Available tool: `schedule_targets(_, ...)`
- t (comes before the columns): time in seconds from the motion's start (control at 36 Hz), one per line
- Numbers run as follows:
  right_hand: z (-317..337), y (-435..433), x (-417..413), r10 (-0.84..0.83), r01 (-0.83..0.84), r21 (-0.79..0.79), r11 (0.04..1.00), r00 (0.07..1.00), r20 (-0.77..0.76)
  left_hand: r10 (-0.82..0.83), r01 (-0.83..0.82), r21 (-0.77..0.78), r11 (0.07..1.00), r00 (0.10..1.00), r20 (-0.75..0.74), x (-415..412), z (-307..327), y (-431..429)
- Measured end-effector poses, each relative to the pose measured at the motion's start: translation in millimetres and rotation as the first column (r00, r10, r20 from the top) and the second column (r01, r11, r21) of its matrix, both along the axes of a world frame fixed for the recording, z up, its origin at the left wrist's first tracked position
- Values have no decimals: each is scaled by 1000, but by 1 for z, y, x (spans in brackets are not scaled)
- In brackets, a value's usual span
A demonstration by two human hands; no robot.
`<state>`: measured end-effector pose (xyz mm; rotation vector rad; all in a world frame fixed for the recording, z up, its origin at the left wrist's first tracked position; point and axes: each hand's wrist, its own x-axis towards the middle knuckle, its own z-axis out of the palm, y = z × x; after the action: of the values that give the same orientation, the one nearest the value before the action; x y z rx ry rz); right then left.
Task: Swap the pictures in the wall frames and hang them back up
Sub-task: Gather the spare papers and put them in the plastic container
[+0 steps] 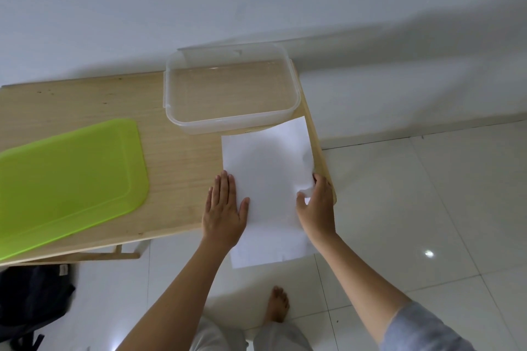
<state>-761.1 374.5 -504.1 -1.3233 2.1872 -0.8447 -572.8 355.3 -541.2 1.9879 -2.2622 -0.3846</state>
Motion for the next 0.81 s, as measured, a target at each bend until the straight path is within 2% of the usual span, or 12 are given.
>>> schedule_targets(0.17, 3, -6, -5, -4, 4, -1, 1000, 1000, -9, -2, 2, 3, 1000, 1000, 14, 0, 1, 0)
schedule_targets(0.44, 12, -17, -19, -120, 98, 128, 987, 976, 182, -3, 3, 21, 1000, 1000, 13, 1, 2, -1)
schedule_targets(0.61, 12, -17, -25, -186, 152, 145, 978, 948, 258, -5, 5, 34, 999, 1000, 11, 1, 4, 0)
schedule_targets(0.81, 17, -19, -29, -176, 122, 194, 973, 939, 295, -10, 10, 58, 998, 1000, -5, 1, 5, 0)
